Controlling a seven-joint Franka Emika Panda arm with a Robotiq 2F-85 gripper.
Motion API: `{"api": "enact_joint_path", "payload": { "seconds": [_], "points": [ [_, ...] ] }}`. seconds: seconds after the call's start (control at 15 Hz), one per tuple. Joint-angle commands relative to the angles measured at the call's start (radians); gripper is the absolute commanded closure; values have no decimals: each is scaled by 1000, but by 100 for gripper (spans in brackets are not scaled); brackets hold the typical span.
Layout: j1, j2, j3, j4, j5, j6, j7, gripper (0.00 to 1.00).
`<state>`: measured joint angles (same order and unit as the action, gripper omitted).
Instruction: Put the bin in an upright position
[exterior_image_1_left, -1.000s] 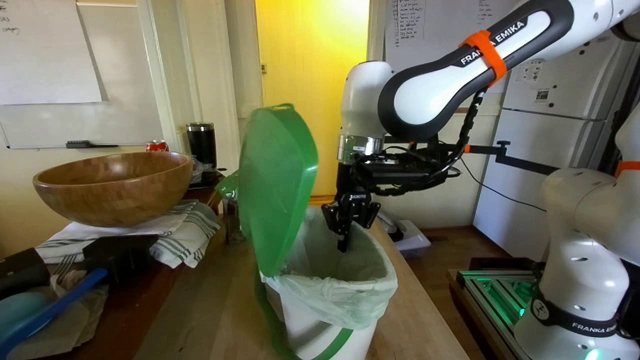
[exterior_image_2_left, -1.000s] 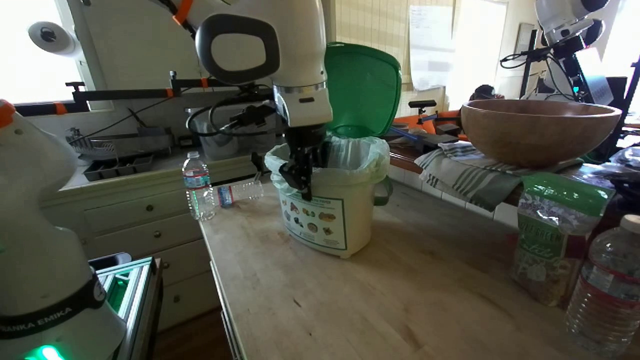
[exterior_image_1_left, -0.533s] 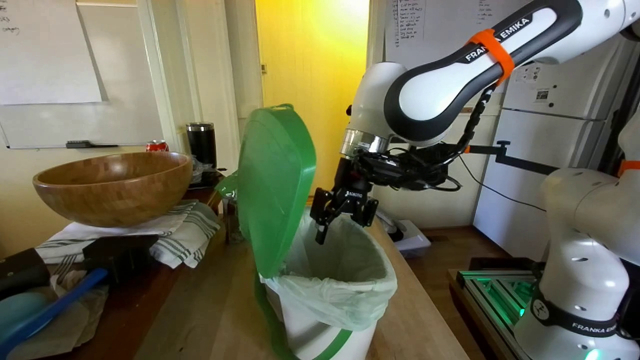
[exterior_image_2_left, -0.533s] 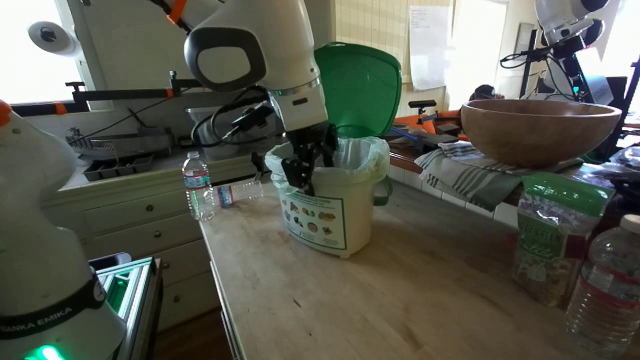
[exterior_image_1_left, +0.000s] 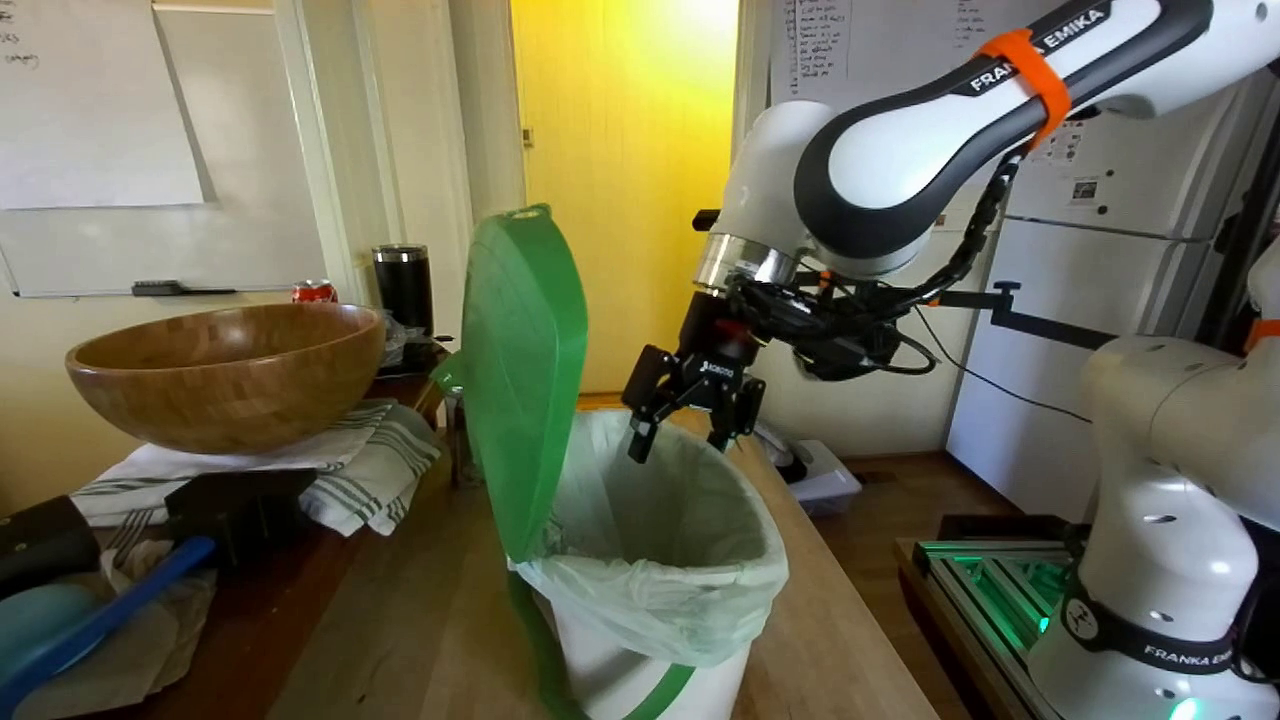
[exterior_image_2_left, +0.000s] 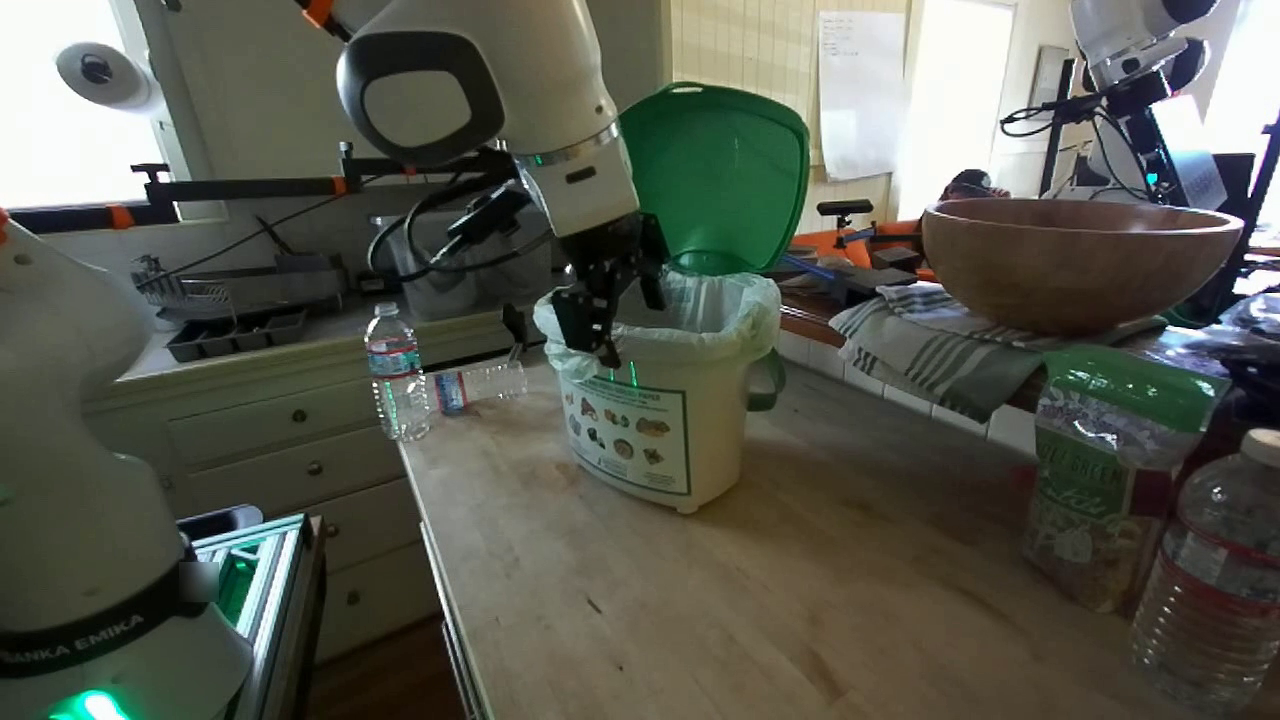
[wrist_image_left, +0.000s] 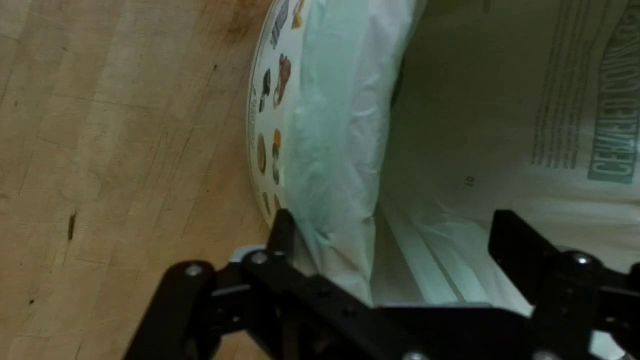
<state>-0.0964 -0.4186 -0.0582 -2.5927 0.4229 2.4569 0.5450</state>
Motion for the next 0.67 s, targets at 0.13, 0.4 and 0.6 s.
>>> {"api": "enact_joint_path", "payload": {
  "seconds": [0.13,0.4,0.6],
  "points": [
    [-20,-79,24,-39,-4,-35,25,0],
    [-48,-97,35,-35,-37,-113,76,0],
    [-63,-124,40,-33,-90,-174,42,0]
  ]
}}
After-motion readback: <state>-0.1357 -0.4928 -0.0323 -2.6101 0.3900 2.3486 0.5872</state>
